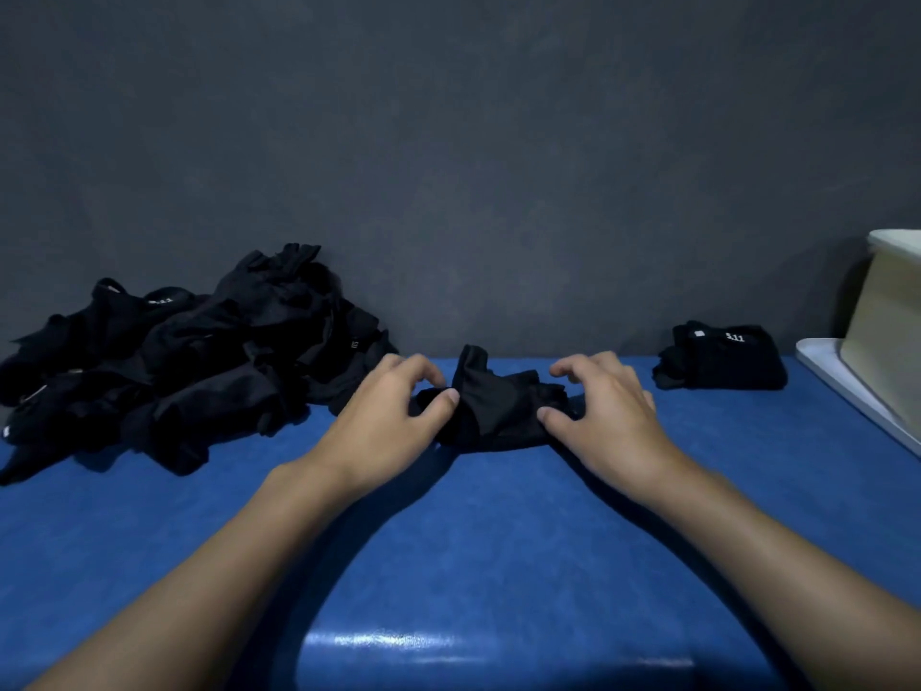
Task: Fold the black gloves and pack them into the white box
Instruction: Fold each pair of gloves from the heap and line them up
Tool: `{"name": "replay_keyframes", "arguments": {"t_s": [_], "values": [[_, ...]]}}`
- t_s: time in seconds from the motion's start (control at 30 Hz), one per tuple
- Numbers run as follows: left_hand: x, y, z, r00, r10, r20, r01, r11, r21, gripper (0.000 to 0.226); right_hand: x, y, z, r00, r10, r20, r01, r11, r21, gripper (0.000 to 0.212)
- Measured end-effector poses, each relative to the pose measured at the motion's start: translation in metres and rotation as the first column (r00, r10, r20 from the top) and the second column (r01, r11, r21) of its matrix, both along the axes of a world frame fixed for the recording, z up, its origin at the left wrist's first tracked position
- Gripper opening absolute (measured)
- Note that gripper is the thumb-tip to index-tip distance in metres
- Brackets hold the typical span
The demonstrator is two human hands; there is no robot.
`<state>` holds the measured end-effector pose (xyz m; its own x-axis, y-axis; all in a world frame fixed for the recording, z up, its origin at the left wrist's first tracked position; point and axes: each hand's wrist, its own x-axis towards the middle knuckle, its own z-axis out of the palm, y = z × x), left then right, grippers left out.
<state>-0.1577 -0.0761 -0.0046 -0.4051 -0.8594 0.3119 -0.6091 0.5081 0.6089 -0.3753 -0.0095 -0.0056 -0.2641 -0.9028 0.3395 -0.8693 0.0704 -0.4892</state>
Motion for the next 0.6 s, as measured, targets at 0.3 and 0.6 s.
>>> {"name": "replay_keyframes", "arguments": {"t_s": [0.3, 0.6], "values": [[-0.006, -0.006, -0.003, 0.997, 0.049, -0.055, -0.048, 0.999, 0.014, 0.025, 0.0, 0.002, -0.009, 0.999, 0.029, -0.015, -0.027, 0.992, 0.122, 0.045], [-0.007, -0.007, 0.001, 0.941, 0.165, -0.295, -0.121, 0.98, 0.159, 0.009, -0.003, -0.006, -0.01, 0.999, -0.038, -0.013, 0.039, 0.991, 0.126, 0.047]]}}
